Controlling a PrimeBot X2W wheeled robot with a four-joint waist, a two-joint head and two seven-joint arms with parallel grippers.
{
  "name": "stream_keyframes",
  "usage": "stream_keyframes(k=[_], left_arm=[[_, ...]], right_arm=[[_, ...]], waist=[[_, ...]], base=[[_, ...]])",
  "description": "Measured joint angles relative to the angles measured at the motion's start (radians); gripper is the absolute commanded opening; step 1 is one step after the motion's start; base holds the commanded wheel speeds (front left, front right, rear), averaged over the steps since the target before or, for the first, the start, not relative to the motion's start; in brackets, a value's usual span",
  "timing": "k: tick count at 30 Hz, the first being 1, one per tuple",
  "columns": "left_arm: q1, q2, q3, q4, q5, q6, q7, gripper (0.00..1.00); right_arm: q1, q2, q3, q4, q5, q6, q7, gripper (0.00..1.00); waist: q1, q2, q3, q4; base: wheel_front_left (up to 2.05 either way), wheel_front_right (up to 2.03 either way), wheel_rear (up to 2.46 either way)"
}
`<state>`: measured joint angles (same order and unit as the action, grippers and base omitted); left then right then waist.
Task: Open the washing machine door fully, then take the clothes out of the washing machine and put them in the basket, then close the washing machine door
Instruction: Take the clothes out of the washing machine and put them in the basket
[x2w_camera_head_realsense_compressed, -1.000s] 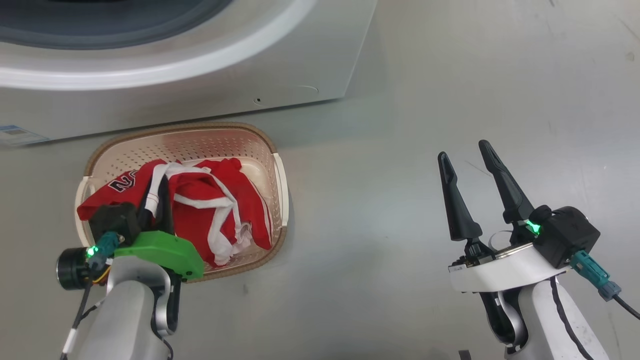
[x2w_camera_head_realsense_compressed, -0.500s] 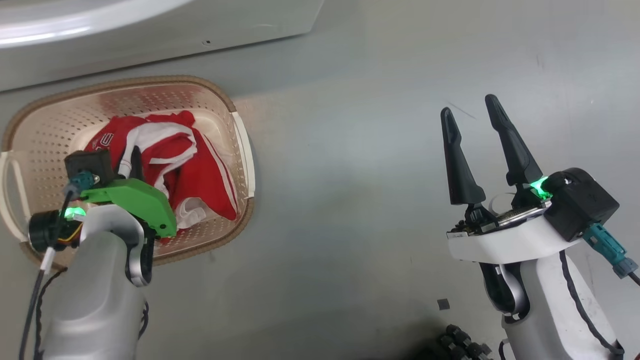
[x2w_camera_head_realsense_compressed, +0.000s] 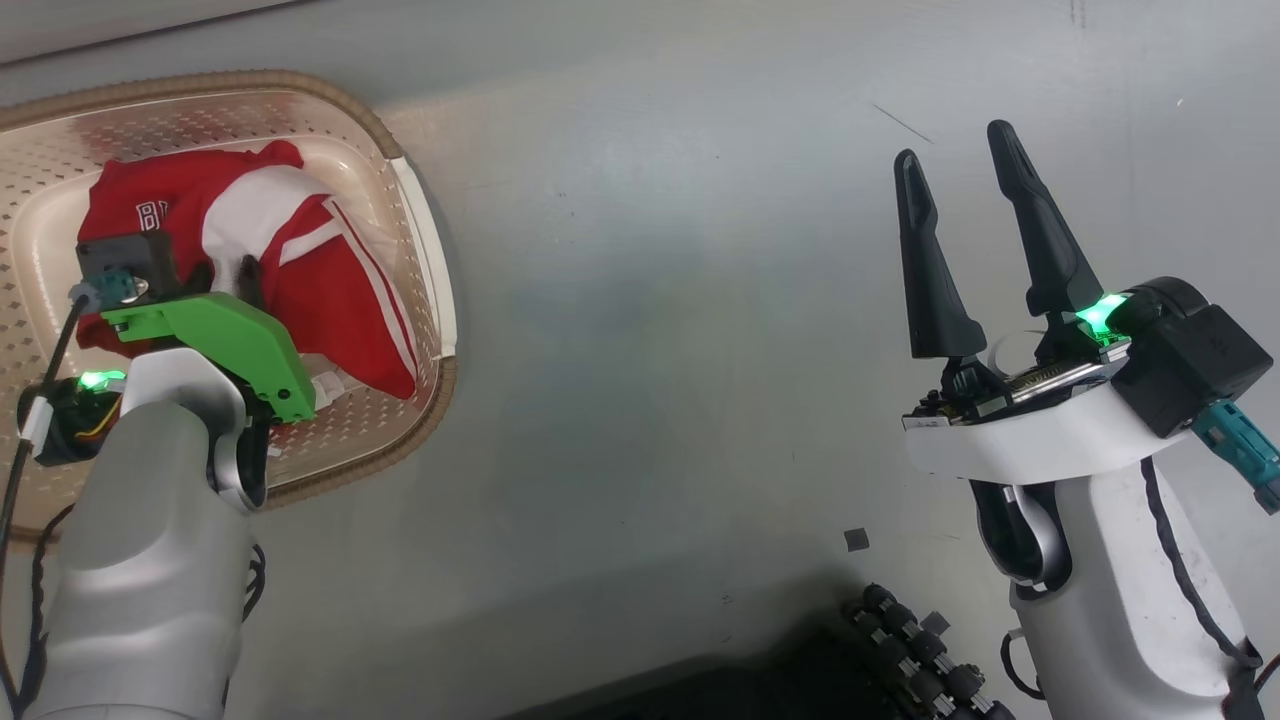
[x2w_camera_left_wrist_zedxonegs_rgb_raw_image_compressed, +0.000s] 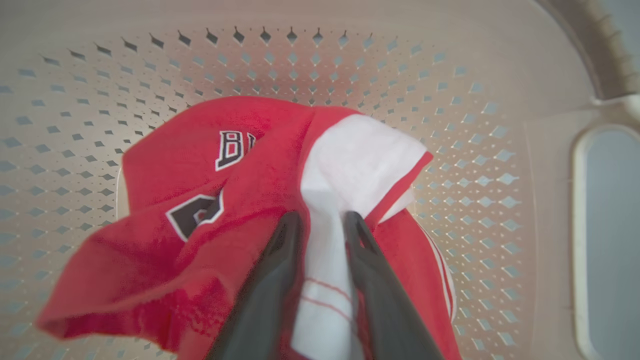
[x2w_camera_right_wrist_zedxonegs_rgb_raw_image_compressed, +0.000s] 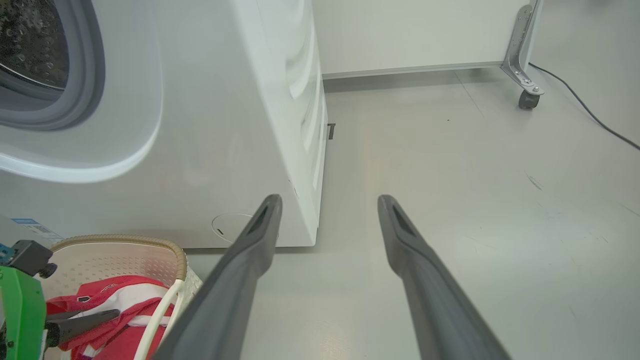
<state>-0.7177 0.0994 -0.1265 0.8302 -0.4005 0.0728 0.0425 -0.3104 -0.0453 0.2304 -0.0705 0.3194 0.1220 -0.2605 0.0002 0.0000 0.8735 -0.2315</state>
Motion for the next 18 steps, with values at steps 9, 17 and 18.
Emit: stream_keyframes(k=[9,17,18], left_arm=[[-0.006,-0.015,-0.001,0.075,0.0,0.0,-0.062,1.0],[-0.006,-0.028,-0.036,0.111,0.024,-0.015,-0.148,1.0],[-0.006,-0.03,-0.036,0.114,0.024,-0.018,-0.164,1.0]], right_arm=[[-0.01,0.0,0.0,0.02,0.0,0.0,0.0,1.0],[-0.01,0.0,-0.004,0.042,-0.021,0.0,0.0,1.0],[-0.01,0.0,-0.004,0.045,-0.022,0.0,0.0,1.0]], waist=[[0.0,0.0,-0.025,0.006],[-0.0001,0.0,-0.063,0.024],[-0.0001,0.0,-0.07,0.027]], base=[[0.0,0.0,0.0],[0.0,0.0,0.0],[0.0,0.0,0.0]])
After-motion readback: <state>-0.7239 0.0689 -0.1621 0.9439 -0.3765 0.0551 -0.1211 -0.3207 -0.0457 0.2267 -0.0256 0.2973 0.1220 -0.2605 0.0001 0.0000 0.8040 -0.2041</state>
